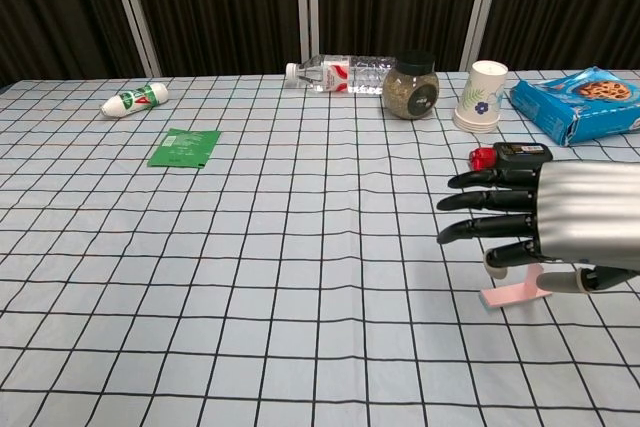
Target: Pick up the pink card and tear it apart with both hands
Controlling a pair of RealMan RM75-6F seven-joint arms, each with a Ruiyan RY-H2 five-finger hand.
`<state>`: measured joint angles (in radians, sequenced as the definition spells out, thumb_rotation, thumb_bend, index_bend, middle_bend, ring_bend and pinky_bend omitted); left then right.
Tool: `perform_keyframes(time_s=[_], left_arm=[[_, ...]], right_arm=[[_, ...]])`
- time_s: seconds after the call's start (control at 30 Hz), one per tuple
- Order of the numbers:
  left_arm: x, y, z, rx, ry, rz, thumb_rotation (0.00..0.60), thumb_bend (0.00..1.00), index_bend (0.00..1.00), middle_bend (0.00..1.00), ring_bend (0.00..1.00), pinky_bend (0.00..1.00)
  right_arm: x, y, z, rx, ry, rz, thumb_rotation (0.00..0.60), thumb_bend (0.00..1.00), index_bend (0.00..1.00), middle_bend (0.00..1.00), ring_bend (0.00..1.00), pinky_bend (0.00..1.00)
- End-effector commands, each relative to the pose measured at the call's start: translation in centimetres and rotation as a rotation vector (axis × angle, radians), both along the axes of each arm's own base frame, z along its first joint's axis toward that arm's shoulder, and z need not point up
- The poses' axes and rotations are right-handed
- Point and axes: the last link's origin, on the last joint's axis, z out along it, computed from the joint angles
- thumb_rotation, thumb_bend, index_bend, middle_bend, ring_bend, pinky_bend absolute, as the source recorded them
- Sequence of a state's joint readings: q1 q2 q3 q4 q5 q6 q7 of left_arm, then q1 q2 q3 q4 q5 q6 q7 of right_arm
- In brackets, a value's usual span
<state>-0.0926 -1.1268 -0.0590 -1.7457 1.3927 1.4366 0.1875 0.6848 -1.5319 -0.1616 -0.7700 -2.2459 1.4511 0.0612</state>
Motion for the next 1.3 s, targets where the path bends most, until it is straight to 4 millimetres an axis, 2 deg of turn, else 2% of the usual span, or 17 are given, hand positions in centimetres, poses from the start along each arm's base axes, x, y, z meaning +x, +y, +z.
perform_keyframes(time_s=[0.03,0.67,1.0,1.3], left_arm=[[0.0,0.0,0.0,0.000,-0.001,0.000,0.600,0.00,0.00,0.00,0.00,0.00],[-0.1,0.0,0.1,0.004,-0.007,0.004,0.600,0.00,0.00,0.00,0.00,0.00],[0.0,-0.1,-0.1,-0.005,-0.005,-0.001,0.600,0.00,0.00,0.00,0.00,0.00],[0.0,-0.2,-0.1,-0.001,-0.007,-0.002,0.600,0.00,0.00,0.00,0.00,0.00]], right_arm=[[0.0,-0.1,0.0,0.000,0.011,0.013,0.600,0.25,0.45,0.13,0.00,0.00],[-1.1,-1.0,0.6,-0.028,0.073,0.021,0.600,0.25,0.45,0.13,0.00,0.00],[-1.8,-1.1,2.4,-0.041,0.082,0.021,0.600,0.25,0.44,0.13,0.00,0.00],[-1.5,-0.9,1.9,-0.029,0.076,0.030,0.600,0.25,0.44,0.13,0.00,0.00]])
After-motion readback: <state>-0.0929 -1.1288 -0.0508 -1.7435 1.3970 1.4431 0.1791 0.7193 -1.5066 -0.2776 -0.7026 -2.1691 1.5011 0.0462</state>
